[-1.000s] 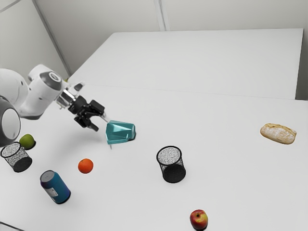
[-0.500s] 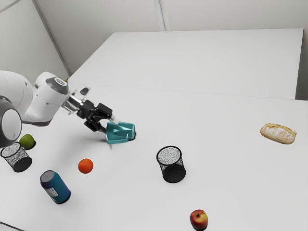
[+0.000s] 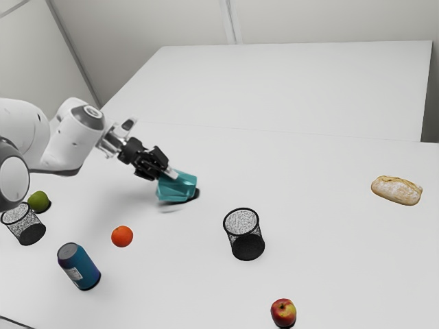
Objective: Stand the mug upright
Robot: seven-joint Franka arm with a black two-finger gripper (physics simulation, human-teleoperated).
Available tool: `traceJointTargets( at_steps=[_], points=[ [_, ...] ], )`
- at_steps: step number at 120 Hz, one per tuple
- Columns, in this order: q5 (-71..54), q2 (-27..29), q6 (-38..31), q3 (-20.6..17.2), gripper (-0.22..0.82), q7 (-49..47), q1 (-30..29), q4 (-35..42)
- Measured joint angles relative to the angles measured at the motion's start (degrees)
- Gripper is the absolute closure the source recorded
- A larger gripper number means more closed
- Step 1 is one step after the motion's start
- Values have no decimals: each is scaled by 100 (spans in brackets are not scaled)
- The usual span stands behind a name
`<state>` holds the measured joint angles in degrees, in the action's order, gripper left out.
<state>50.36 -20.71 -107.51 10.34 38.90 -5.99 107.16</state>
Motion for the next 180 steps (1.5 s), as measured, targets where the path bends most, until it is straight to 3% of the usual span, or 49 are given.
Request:
traceJointTargets(
  at_steps=[28,63,100,126,153,180],
  points=[
    [60,4,-78,-92,72,-35,2,-17],
    [-205,403,-196,-115,76,-151,48,44],
    [-2843,1312,-811,-184,76,-1064,817,489],
    [-4922,1407,-975,-364,76,-2023,1036,513],
    [-5431,1332,-411,-664,75,-2840,1016,487],
    [-5341,1217,-35,-727,76,-3430,1002,424]
  ],
)
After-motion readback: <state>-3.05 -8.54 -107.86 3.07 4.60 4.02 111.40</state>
